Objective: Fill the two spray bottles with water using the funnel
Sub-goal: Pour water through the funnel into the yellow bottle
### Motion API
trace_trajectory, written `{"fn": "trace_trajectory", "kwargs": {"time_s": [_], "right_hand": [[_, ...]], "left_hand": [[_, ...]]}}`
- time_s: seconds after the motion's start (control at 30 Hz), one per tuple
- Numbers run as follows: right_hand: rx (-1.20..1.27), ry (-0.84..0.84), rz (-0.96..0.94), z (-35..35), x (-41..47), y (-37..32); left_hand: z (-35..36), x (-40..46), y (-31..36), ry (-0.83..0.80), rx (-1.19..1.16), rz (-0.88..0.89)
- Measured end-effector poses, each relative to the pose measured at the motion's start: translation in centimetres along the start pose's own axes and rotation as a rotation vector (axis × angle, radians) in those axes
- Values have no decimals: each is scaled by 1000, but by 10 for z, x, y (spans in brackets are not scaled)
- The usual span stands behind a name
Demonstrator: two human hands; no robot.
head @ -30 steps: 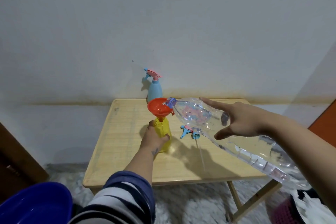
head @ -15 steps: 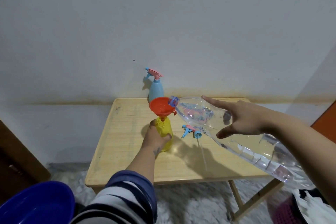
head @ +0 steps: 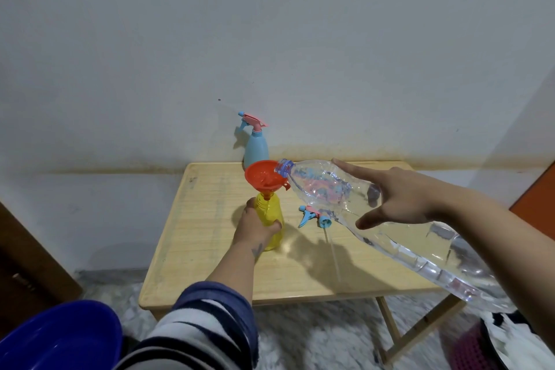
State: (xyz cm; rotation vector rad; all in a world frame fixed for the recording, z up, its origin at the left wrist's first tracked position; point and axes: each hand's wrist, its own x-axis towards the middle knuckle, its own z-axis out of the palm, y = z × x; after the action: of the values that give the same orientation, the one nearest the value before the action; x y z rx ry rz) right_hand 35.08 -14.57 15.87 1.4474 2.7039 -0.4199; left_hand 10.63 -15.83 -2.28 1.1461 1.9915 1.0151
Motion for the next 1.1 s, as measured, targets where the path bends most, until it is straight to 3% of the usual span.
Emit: {"fn": "trace_trajectory", "kwargs": {"time_s": [0.5, 0.8, 1.1], "right_hand": [[92, 40, -41, 9, -1, 7], [410, 265, -62, 21, 5, 26], [504, 533, 91, 38, 23, 70]], "left_hand": [[2, 2, -4, -5, -9, -3], [4, 3, -3, 5, 5, -10], [6, 2, -3, 25, 19, 9]]}}
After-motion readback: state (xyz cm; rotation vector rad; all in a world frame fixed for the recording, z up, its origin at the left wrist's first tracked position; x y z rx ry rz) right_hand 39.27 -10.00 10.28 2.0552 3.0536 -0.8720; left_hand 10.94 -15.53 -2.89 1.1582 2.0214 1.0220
